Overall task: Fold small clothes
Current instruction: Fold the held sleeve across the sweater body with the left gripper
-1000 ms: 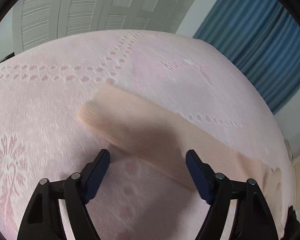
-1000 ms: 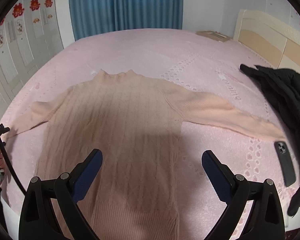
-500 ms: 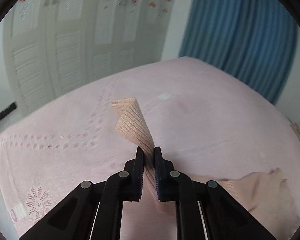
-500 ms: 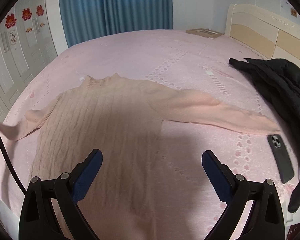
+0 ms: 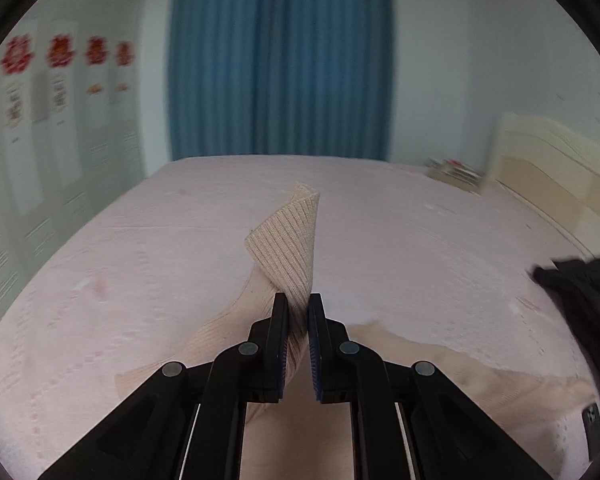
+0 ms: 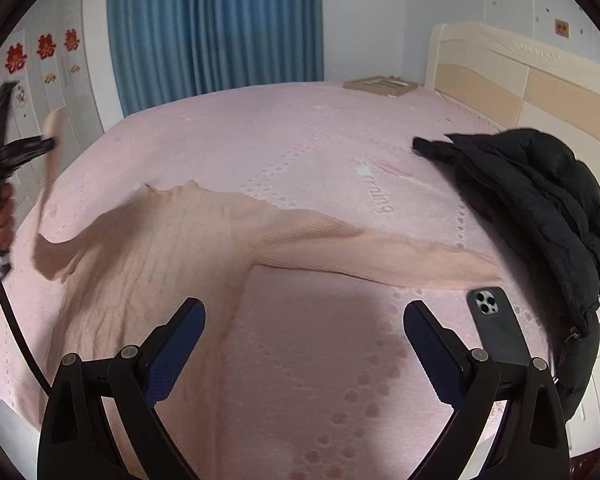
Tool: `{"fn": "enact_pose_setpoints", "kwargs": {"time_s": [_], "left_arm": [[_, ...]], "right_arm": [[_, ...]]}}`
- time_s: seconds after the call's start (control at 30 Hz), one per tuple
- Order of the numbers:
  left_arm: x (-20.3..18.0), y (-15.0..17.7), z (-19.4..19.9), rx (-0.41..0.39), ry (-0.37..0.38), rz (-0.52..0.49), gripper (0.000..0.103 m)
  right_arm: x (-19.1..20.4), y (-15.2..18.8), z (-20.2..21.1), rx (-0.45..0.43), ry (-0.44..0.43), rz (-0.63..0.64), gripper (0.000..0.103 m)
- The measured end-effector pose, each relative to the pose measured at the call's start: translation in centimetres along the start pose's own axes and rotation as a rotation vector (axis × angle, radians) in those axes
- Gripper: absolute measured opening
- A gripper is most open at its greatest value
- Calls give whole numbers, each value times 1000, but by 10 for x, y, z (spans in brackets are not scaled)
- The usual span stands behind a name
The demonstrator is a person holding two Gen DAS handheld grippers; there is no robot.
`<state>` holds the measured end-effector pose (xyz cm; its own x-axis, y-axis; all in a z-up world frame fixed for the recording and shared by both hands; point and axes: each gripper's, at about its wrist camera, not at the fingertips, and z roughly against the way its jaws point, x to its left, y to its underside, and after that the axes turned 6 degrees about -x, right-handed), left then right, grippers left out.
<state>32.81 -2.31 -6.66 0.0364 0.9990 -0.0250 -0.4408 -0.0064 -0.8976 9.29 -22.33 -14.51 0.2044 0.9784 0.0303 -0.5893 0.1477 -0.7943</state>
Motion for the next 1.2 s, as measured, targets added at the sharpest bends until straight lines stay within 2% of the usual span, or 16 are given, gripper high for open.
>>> {"fn": "enact_pose_setpoints", "kwargs": {"time_s": [0.1,0.2,0.23,0.3,0.37,0.4,0.47,0.57,0.6,0.63,0.7,0.8,0.9,1.07,1.17,1.2], "left_arm": [[-72,24,-14,44,71,-77,10],[-118,55,-34,116,115,-129,11],[-125,64,-40,149,132,-121,13],[-133,87,-46,244,220,-65,14],[-146,102,-38,308,252,-40,19],[-142,106,-37,320,244,-46,24],[-122,107,-26,303,206,-59,26],[-73,98,-22,286,126,-13,54],[-58,97,-18,275,102,6,70],[-32,97,-14,251,69,34,73],[13,101,-10,243,-10,73,73],[71,115,-13,281,-59,151,72],[127,139,-20,325,-30,279,71],[144,157,-55,382,27,321,58],[140,159,-66,386,74,331,40],[135,157,-67,364,92,317,13]], "right_arm": [[-14,3,-5,16,10,-13,98],[-24,8,-9,35,20,-12,98],[-26,10,-9,38,22,-8,98],[-30,12,-13,44,27,-6,98],[-32,15,-20,58,23,-7,98],[-32,17,-21,63,24,-6,98],[-30,20,-30,76,14,-9,98],[-19,21,-44,88,-30,-19,98],[-13,20,-49,88,-45,-19,98],[-7,20,-54,86,-56,-18,98],[8,16,-67,79,-78,-1,98],[26,14,-81,79,-101,21,94],[43,18,-98,99,-148,22,89],[63,35,-120,158,-193,8,84],[70,43,-131,191,-180,13,83],[71,45,-133,198,-176,17,83]]}}
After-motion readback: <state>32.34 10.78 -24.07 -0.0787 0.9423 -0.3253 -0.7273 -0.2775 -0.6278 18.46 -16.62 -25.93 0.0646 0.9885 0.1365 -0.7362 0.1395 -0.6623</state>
